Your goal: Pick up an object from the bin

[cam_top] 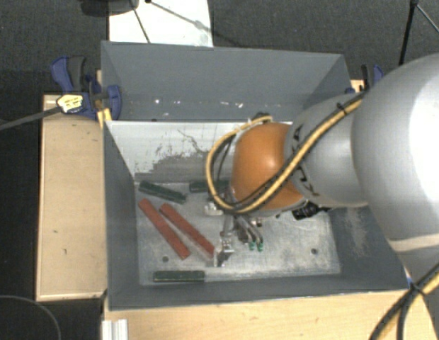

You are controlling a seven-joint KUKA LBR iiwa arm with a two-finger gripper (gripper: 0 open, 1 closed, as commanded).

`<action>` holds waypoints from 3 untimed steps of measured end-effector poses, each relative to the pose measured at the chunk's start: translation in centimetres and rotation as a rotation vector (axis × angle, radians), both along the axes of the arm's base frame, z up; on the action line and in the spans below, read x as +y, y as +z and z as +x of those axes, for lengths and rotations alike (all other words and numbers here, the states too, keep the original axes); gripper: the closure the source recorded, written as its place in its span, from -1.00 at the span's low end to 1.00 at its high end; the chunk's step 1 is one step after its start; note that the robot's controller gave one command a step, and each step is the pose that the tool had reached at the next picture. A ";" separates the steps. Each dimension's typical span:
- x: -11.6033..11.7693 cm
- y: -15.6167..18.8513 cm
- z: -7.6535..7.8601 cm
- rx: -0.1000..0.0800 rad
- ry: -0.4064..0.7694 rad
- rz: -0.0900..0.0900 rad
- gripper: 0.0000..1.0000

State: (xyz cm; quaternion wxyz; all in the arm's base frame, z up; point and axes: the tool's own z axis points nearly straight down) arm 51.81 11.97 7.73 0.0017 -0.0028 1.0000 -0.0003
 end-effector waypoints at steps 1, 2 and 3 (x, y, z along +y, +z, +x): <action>2.3 -0.1 -0.9 0.002 -0.063 0.001 1.00; 2.3 -0.1 -0.9 0.002 -0.065 0.002 1.00; 2.3 -0.1 -0.9 0.002 -0.065 0.002 1.00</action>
Offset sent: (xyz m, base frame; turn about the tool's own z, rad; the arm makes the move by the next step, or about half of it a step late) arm 0.0000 0.0000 0.0000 0.0000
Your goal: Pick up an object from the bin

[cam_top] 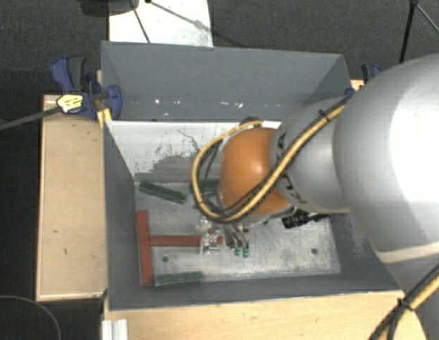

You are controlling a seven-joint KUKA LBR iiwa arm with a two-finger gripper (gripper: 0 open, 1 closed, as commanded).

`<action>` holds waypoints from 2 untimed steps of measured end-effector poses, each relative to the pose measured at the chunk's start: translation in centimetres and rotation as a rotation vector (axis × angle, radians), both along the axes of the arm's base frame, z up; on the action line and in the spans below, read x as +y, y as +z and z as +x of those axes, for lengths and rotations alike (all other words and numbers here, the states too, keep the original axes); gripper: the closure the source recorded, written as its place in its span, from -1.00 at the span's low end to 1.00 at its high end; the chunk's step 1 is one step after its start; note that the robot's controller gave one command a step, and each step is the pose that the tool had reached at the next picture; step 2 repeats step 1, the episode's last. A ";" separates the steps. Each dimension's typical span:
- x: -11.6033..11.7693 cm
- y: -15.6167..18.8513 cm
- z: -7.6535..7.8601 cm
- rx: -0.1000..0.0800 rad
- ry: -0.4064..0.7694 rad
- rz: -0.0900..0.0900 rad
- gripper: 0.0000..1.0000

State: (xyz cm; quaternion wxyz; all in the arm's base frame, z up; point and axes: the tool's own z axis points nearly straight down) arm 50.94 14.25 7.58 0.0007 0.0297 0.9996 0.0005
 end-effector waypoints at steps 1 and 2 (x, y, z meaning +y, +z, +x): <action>0.8 17.8 0.3 -0.007 -0.055 0.003 1.00; 0.8 17.8 0.3 -0.007 -0.055 0.003 1.00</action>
Offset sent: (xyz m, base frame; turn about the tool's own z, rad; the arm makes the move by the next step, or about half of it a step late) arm 0.0000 0.0000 0.0000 0.0000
